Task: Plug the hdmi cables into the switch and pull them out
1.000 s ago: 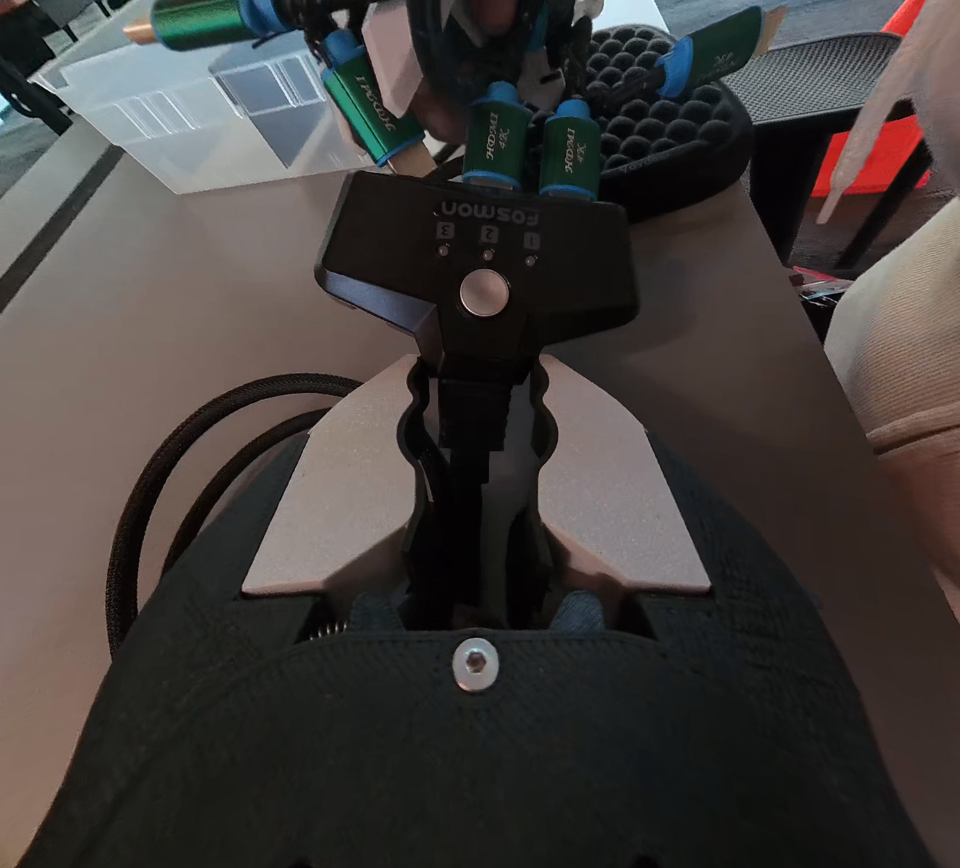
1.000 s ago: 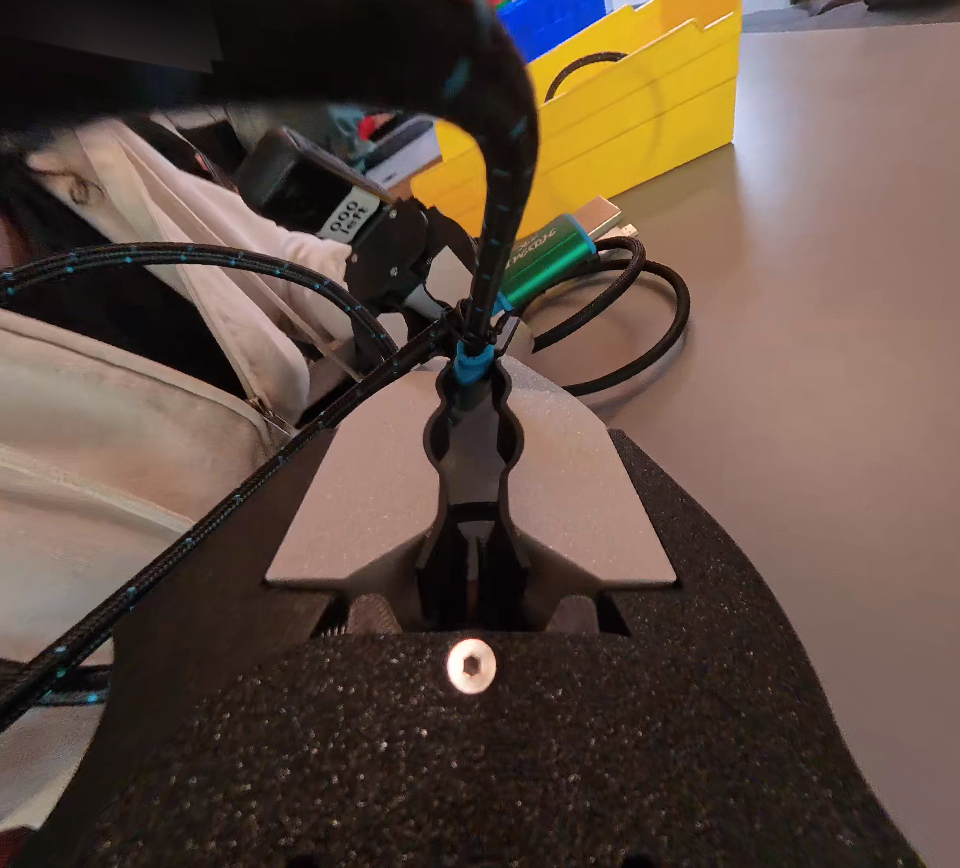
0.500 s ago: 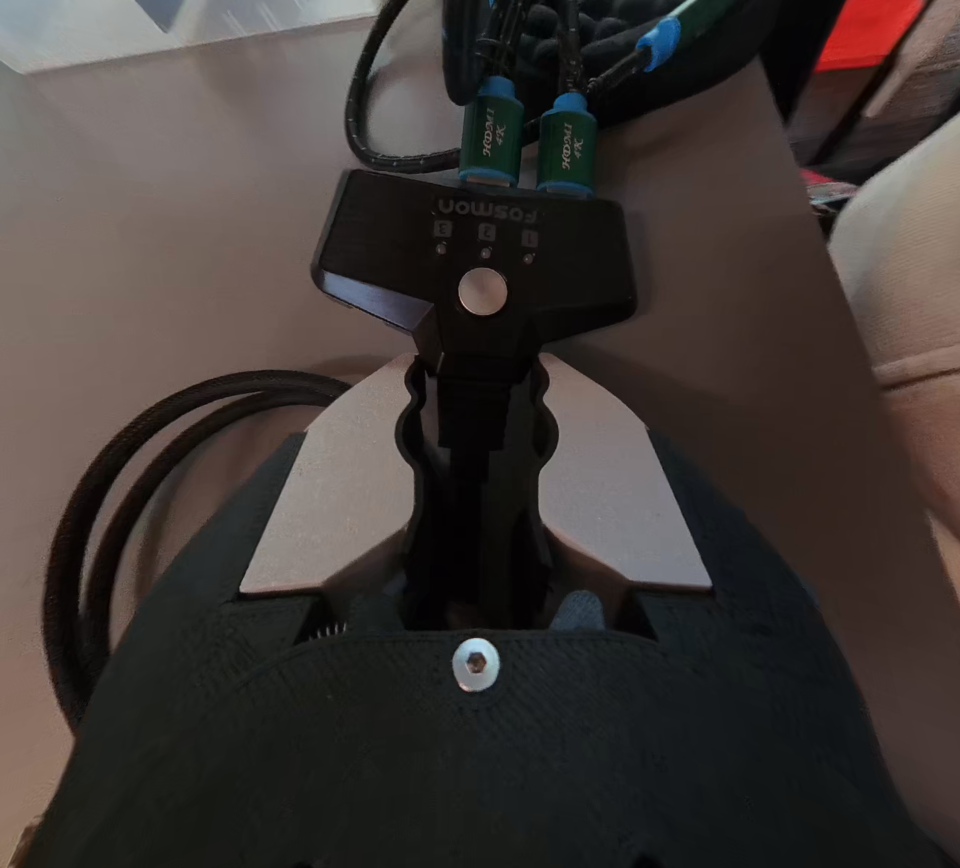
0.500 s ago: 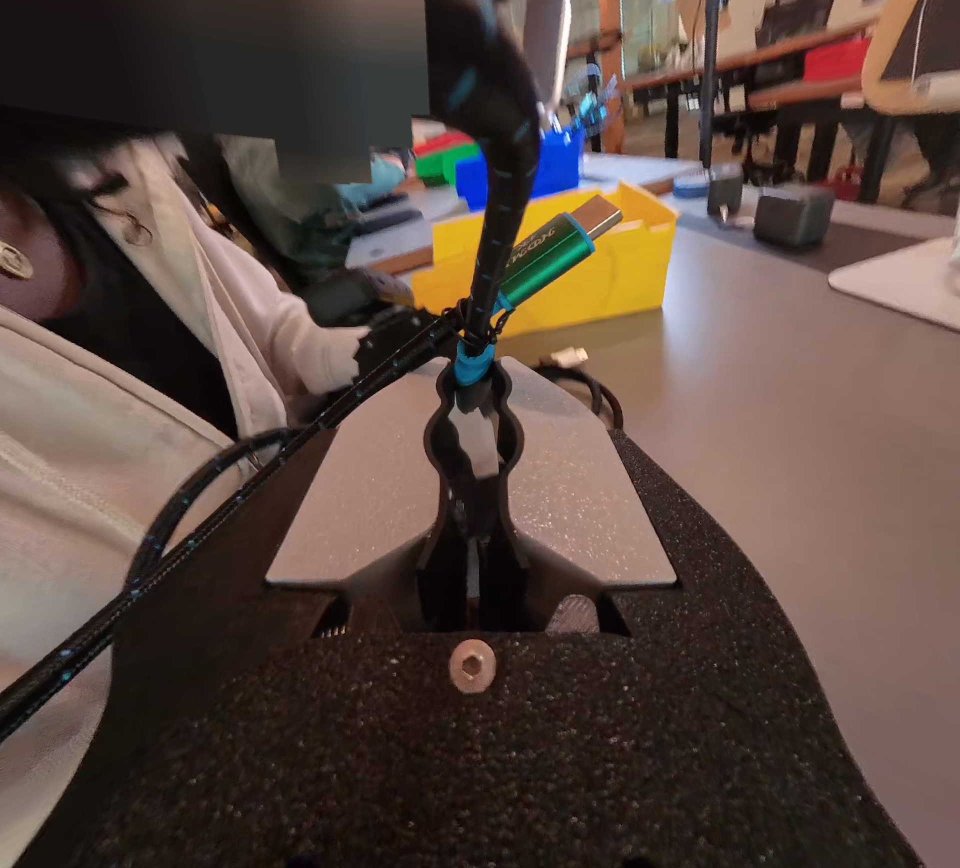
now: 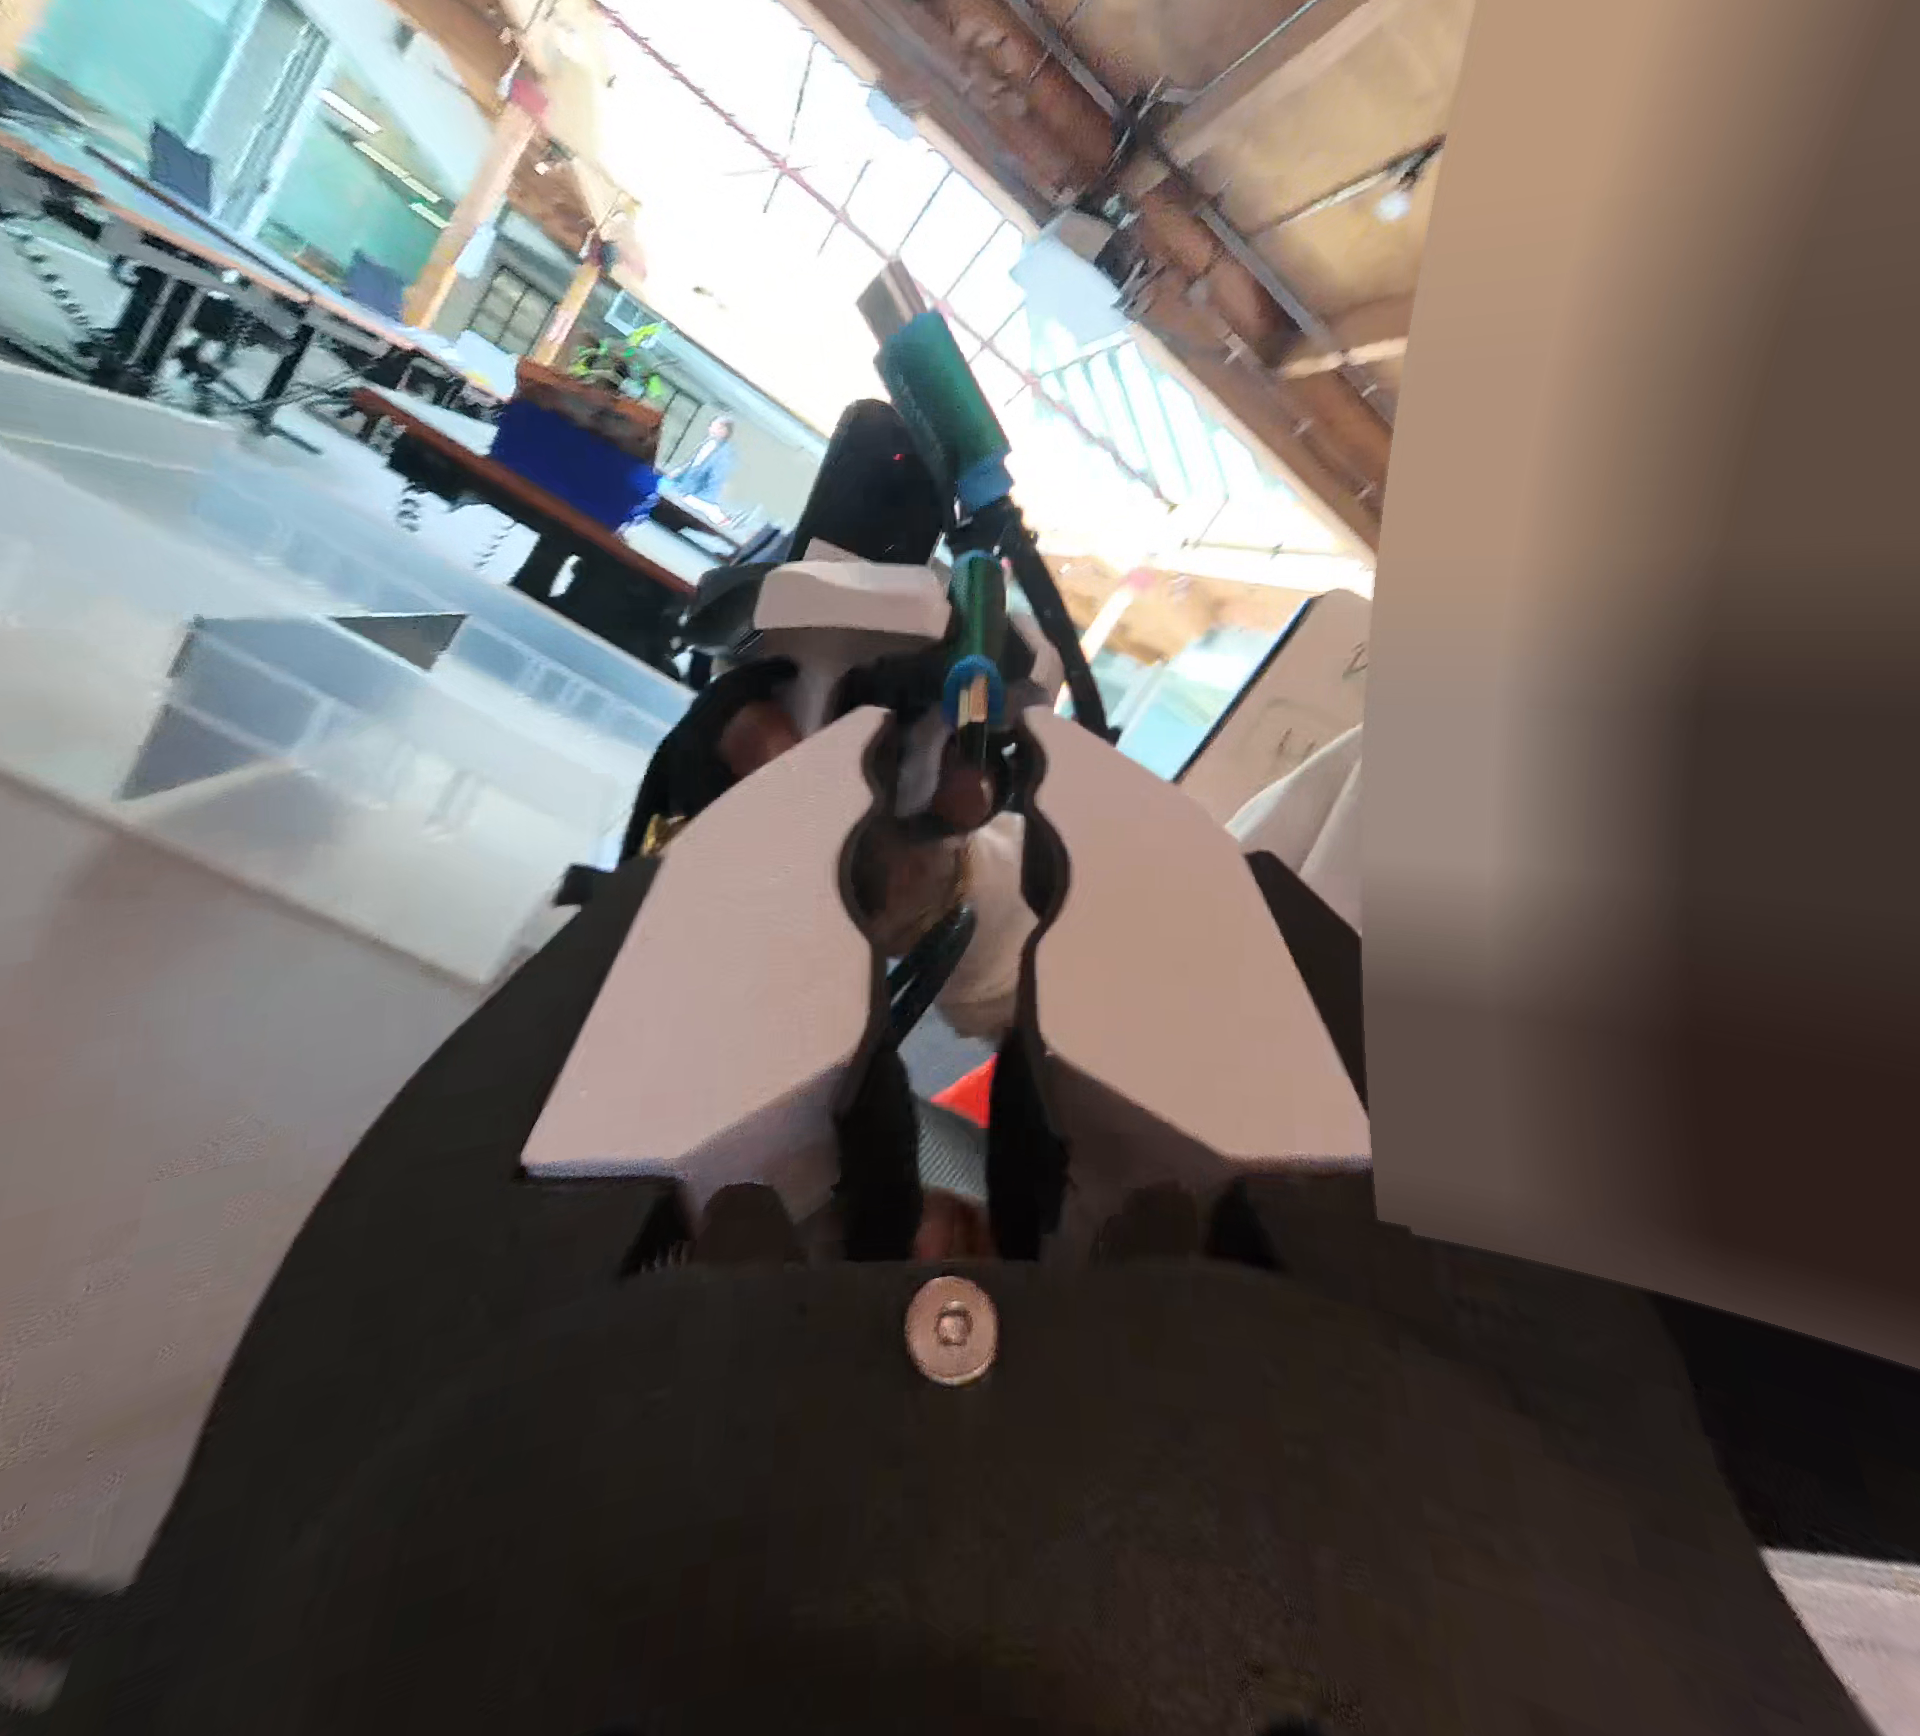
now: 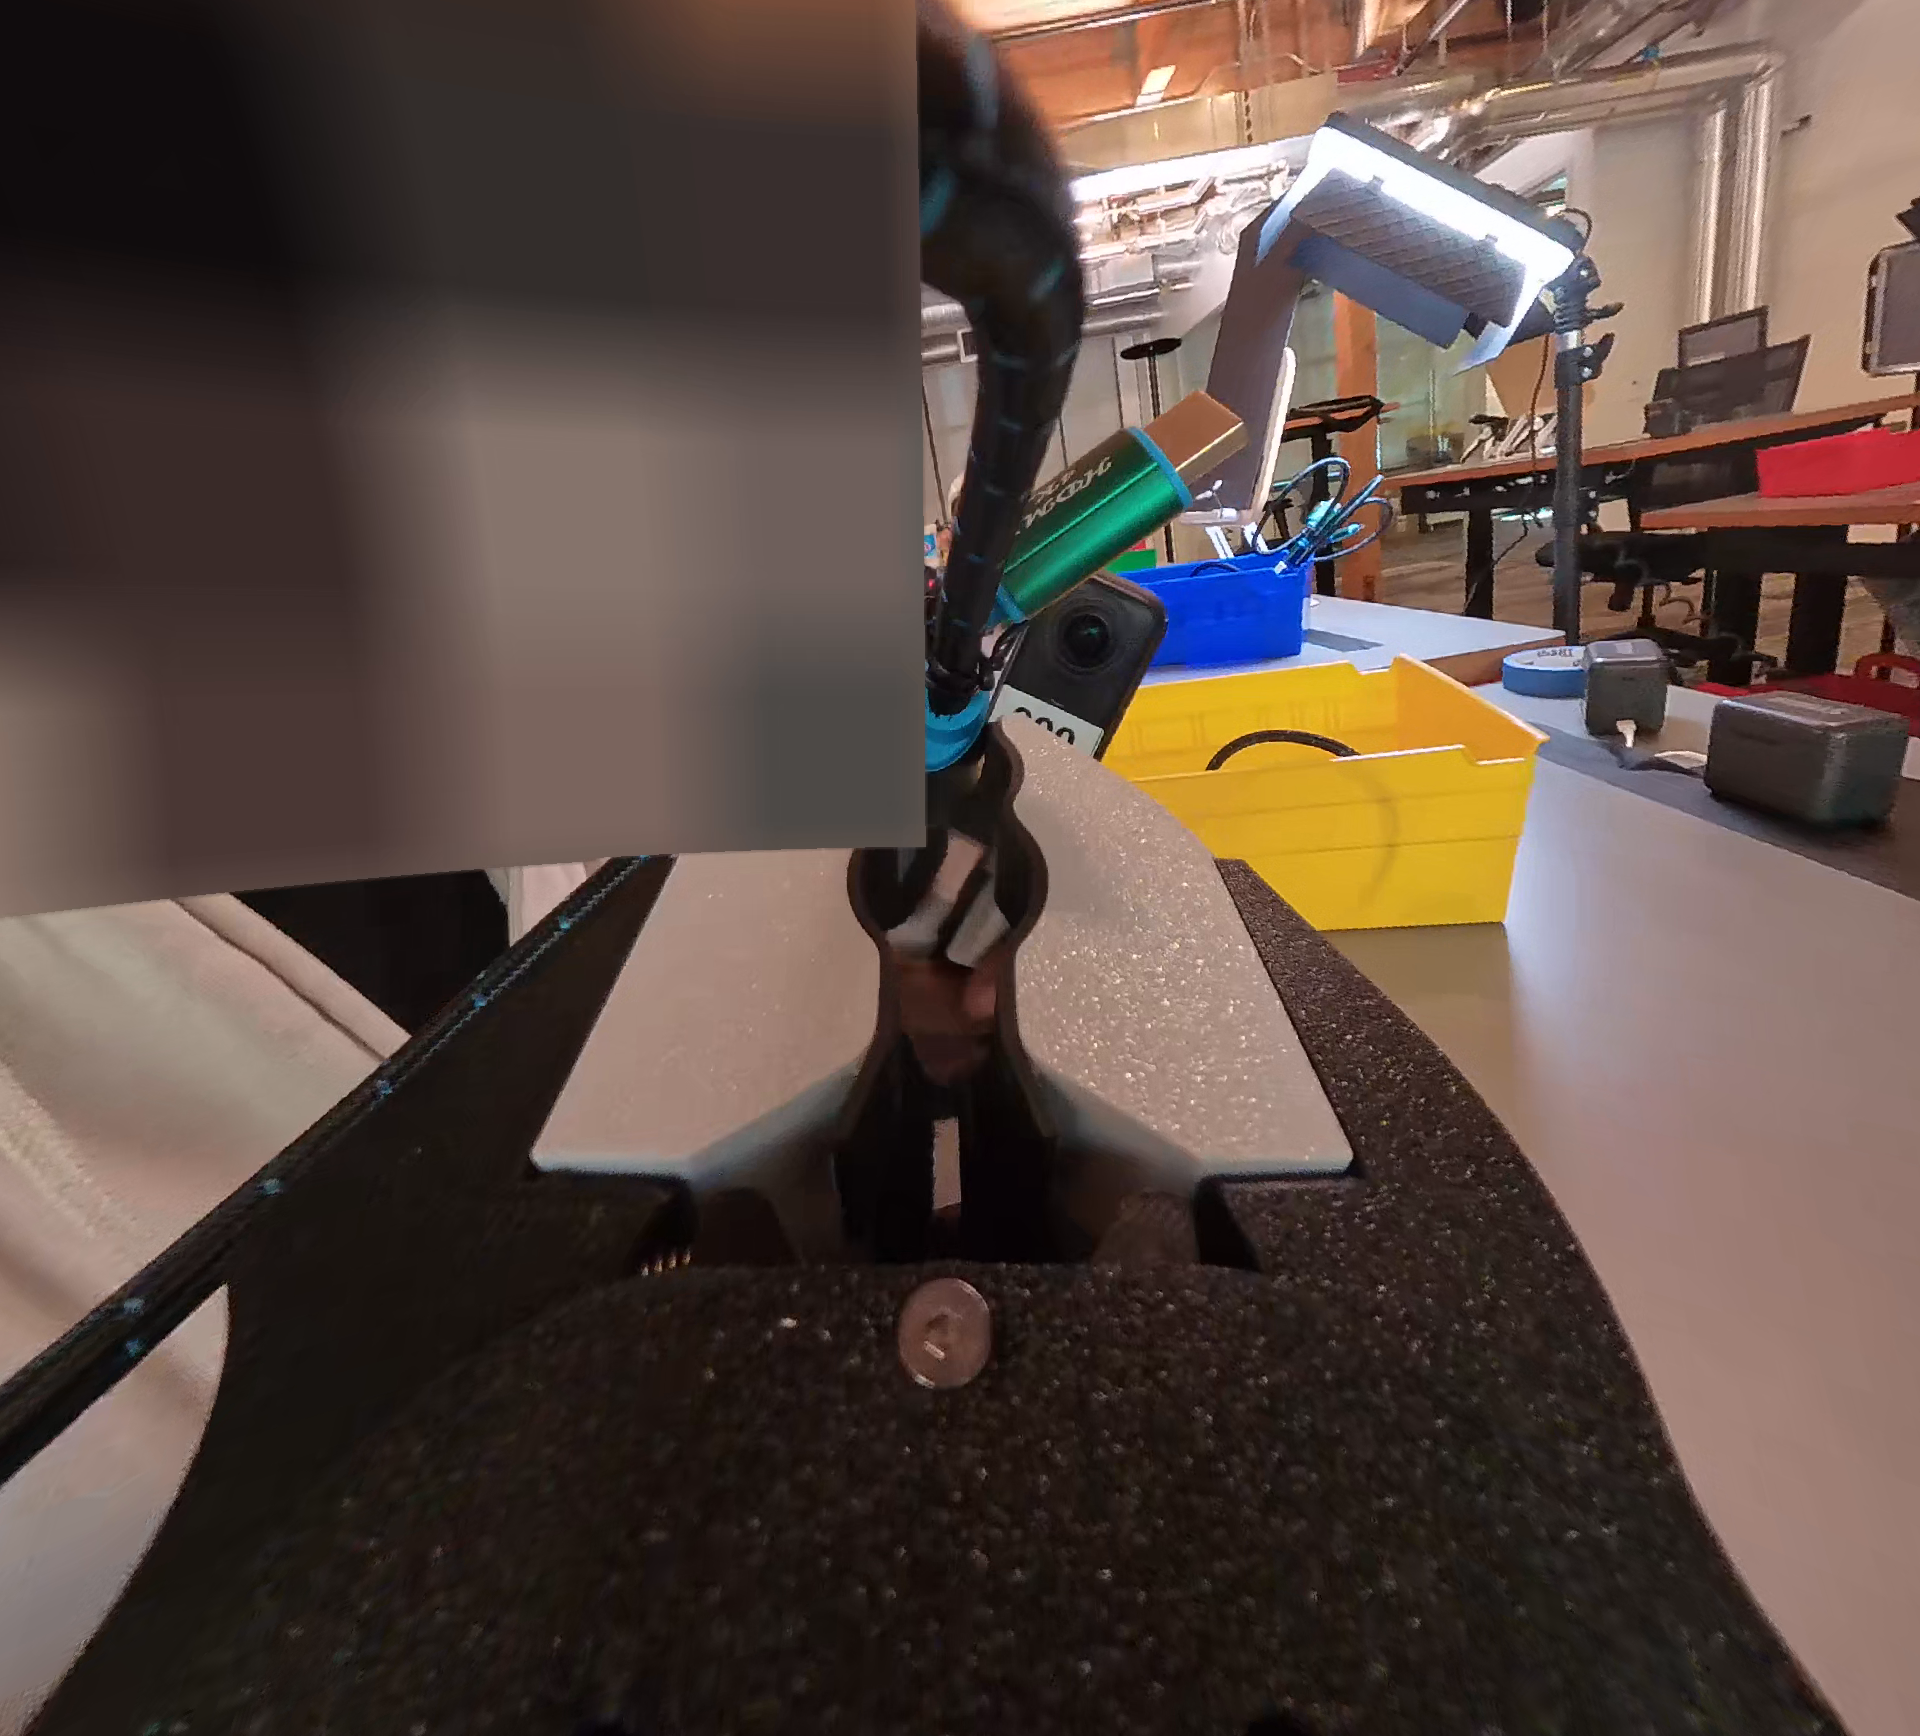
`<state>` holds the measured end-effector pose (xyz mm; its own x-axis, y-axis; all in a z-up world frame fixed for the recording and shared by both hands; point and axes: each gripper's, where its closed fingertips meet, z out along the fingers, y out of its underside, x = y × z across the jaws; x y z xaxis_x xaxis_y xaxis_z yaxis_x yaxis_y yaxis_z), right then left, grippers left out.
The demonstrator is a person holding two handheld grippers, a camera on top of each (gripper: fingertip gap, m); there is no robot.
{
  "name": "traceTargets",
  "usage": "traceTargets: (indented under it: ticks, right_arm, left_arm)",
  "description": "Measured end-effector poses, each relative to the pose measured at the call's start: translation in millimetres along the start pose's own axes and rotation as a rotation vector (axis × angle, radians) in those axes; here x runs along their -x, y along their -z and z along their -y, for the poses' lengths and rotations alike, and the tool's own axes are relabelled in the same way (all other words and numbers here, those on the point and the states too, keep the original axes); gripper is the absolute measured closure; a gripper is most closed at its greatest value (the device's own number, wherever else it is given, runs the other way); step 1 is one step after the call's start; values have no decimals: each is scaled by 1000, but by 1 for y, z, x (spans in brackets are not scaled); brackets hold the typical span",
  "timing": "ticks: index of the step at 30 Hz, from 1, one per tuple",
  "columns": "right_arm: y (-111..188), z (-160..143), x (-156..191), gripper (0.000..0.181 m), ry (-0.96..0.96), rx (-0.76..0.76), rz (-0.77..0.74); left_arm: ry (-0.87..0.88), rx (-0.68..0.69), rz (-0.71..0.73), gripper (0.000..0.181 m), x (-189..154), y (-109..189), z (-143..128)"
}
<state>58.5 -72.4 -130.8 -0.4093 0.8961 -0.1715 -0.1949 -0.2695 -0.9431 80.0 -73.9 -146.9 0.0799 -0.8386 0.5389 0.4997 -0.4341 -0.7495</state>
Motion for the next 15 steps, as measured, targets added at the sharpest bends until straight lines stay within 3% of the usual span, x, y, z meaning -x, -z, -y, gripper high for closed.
traceTargets:
  ticks: [1,5,8,9,12,13,15]
  right_arm:
    - [-1,-1,0,167,8,3,-7]
    - [4,-10,1,164,55,82,-19]
    - [42,-16,-23,125,327,370,-159]
    - [65,-14,-38,121,434,509,-241]
    - [129,34,-80,130,705,805,-584]
    - [133,56,-81,135,776,836,-659]
    - [93,72,-53,154,824,765,-569]
  left_arm:
    - [7,-13,-14,172,-2,1,0]
    - [54,-18,10,173,-3,9,-1]
    - [154,25,47,173,-1,24,0]
    - [171,49,82,173,3,29,-2]
    - [241,101,206,173,22,43,-10]
    - [270,110,233,173,27,45,-14]
    - [335,111,263,173,34,45,-20]
